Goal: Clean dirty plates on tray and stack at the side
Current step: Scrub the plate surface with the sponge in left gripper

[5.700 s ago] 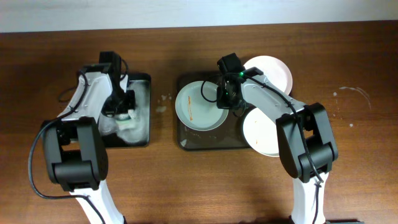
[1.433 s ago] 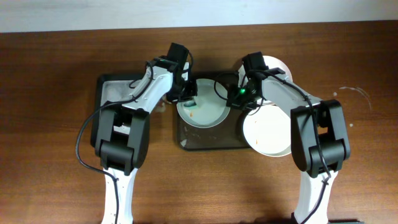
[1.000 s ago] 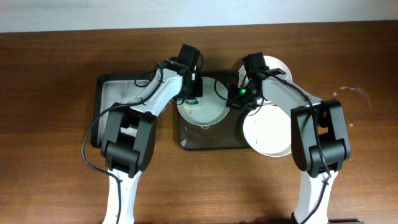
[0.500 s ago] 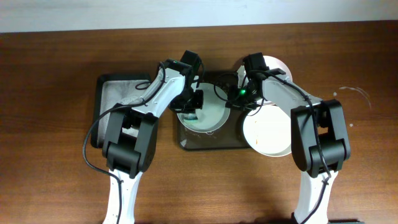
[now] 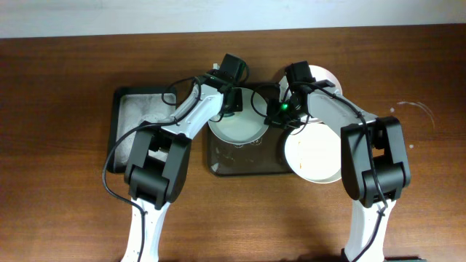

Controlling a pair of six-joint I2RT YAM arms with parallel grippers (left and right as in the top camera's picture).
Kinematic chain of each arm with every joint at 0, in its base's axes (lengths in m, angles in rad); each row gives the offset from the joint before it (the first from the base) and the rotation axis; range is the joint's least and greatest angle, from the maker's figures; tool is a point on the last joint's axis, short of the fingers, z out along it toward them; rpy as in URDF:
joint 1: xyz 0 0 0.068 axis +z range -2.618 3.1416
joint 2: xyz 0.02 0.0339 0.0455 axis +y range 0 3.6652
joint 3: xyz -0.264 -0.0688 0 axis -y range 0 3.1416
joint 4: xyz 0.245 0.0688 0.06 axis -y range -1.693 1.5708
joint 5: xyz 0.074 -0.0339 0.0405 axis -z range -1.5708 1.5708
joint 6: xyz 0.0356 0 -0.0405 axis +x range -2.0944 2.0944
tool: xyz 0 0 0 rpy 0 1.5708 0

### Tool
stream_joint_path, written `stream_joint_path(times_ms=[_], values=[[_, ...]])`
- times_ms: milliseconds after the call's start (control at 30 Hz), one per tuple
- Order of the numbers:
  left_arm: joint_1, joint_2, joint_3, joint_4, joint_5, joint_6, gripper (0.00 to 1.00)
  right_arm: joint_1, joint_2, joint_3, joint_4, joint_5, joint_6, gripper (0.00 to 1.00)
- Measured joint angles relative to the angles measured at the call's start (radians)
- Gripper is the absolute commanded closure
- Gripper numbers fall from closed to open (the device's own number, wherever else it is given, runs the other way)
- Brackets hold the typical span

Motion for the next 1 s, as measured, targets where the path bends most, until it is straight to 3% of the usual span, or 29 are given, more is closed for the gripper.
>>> stream_joint_path(times_ms=[133,233,433,633,733,1000], values=[[0.0,0.0,0.0,0.005,-0.01,0.003,0.99,0.0,0.0,0.0,0.002,0.0,0.0,0.96],[0.0,0.0,0.005,-0.042,0.019,0.091,0.99,0.0,0.0,0.0,0.001,0.0,0.0,0.96],[0.026,0.0,0.031,-0.152,0.23,0.264,0.99,0.0,0.0,0.0,-0.003,0.0,-0.008,0.96],[0.016,0.031,0.077,-0.174,0.429,0.325,0.99,0.0,0.0,-0.001,-0.003,0.0,-0.008,0.96],[0.016,0.034,0.097,-0.153,0.418,0.331,0.99,0.0,0.0,-0.001,-0.003,0.0,-0.009,0.96],[0.016,0.034,0.113,-0.214,0.161,0.293,0.99,0.0,0.0,-0.001,-0.003,-0.001,-0.011,0.96]])
